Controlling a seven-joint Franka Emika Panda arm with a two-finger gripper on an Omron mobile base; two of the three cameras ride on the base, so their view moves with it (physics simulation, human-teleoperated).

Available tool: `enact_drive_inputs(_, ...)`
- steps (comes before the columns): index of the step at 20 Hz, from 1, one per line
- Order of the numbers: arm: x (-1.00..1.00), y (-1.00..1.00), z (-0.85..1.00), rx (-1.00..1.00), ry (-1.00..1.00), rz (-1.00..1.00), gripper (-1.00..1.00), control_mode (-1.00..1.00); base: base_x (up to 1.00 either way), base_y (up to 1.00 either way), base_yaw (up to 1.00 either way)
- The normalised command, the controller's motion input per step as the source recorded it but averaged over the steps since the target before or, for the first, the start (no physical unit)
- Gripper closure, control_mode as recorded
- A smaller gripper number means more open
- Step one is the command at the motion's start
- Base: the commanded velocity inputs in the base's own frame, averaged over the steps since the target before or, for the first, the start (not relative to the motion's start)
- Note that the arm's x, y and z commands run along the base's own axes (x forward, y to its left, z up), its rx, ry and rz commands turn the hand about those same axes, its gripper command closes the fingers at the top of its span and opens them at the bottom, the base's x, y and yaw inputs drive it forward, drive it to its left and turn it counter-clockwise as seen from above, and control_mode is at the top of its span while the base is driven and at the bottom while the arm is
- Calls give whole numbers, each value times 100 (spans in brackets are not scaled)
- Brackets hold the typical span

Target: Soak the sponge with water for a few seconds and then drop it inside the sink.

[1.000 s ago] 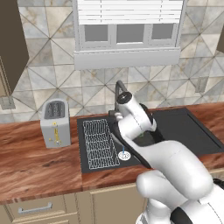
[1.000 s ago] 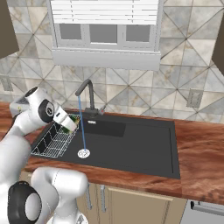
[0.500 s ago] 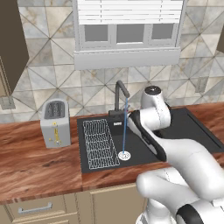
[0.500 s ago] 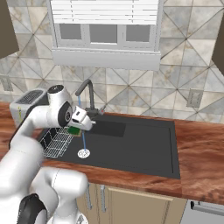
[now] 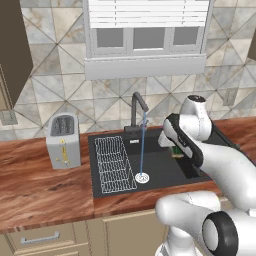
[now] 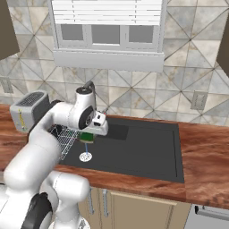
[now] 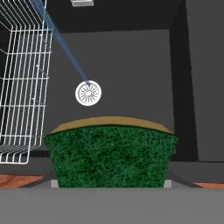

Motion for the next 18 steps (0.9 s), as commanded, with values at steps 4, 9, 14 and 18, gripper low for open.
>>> enact_drive_inputs(4,44,-47,0,11,30,8,100,-100,0,0,0)
enact_drive_inputs(9,40,-35,0,5,24,1,100,-100,0,0,0)
enact_drive_inputs(14,23,-9,-2,3,11,0,100,-100,0,0,0)
enact_drive_inputs(18,18,0,-18,0,1,0,100,-100,0,0,0)
